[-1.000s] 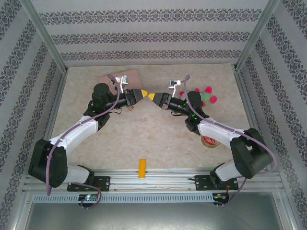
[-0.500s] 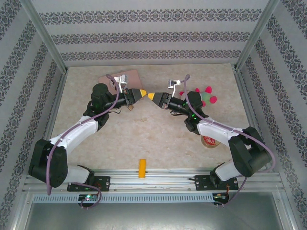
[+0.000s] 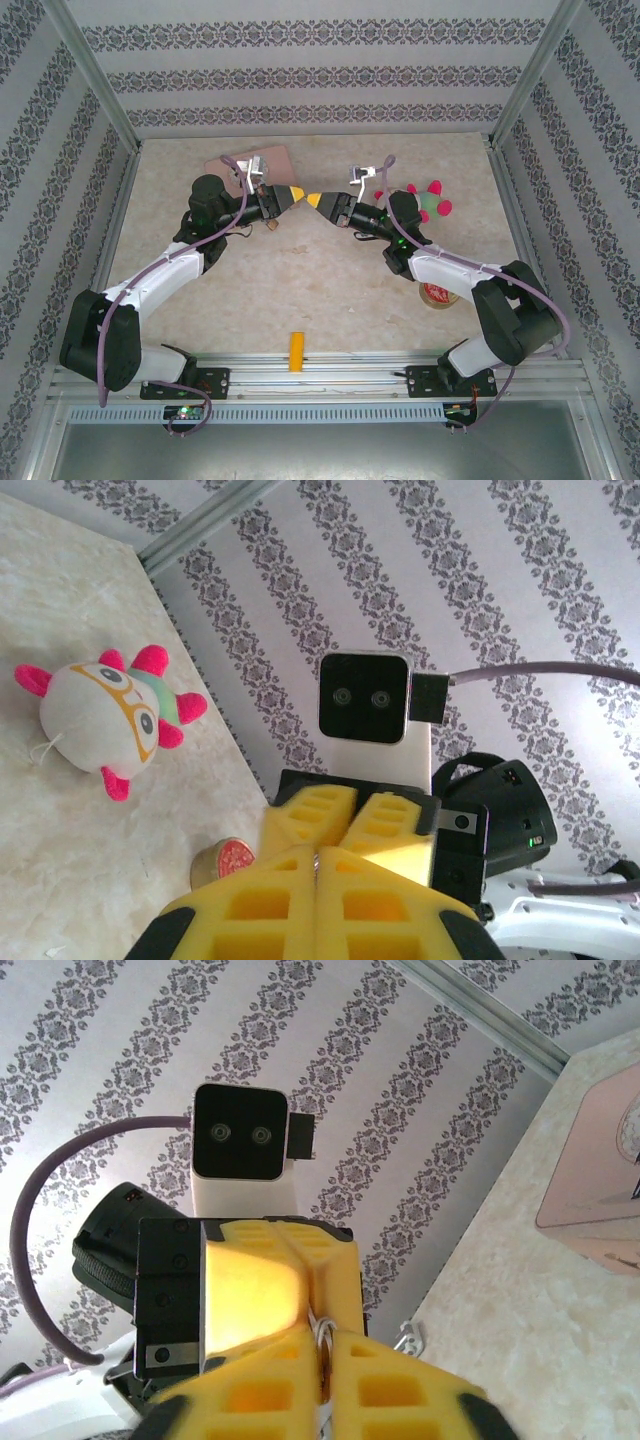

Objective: Unlock the padlock with the key

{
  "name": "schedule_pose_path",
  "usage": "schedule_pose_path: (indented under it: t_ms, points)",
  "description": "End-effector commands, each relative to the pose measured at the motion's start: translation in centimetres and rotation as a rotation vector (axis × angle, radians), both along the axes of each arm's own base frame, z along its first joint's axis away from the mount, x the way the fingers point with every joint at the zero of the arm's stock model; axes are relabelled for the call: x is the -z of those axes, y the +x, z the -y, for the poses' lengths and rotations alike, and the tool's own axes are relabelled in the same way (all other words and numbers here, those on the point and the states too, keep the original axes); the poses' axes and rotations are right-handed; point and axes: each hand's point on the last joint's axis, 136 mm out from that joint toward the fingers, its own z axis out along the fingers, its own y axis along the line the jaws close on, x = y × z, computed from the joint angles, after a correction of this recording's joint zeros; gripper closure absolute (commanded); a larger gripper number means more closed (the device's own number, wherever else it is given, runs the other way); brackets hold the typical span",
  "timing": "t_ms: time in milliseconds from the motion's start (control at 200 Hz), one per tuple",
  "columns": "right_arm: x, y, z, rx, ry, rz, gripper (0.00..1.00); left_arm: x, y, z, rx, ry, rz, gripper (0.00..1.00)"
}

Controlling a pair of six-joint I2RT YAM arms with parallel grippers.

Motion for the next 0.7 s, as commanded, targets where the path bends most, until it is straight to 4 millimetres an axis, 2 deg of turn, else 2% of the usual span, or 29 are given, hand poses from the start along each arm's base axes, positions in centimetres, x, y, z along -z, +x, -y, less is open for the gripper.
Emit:
schedule_pose_path:
  t_ms: [0,105,320,460,695]
  points:
    - [-0.1,-0.2,-0.1,-0.002,-0.001,0.021,0.72,-2.0,-0.9,-0.4,0.026,0.020,0.122,1.00]
    - [0.6,-0.3,0.6,0.029,-0.033,0.018,0.62,-2.1,-1.6,-0.5,0.036,0.085,0.155,1.00]
    - [1.1,-1.8,2.3,0.077,-0.111,0.065,0.56,-2.1,-3.4,-1.0,0.084,0.258,0.208,1.00]
    - [1.2,-2.9,3.4,0.114,-0.200,0.098,0.53,-2.1,-5.3,-1.1,0.169,0.354,0.229,1.00]
    - [-0.7,-5.1,4.4,0.125,-0.230,0.196,0.46,-2.3,-7.5,-1.7,0.244,0.465,0.242,1.00]
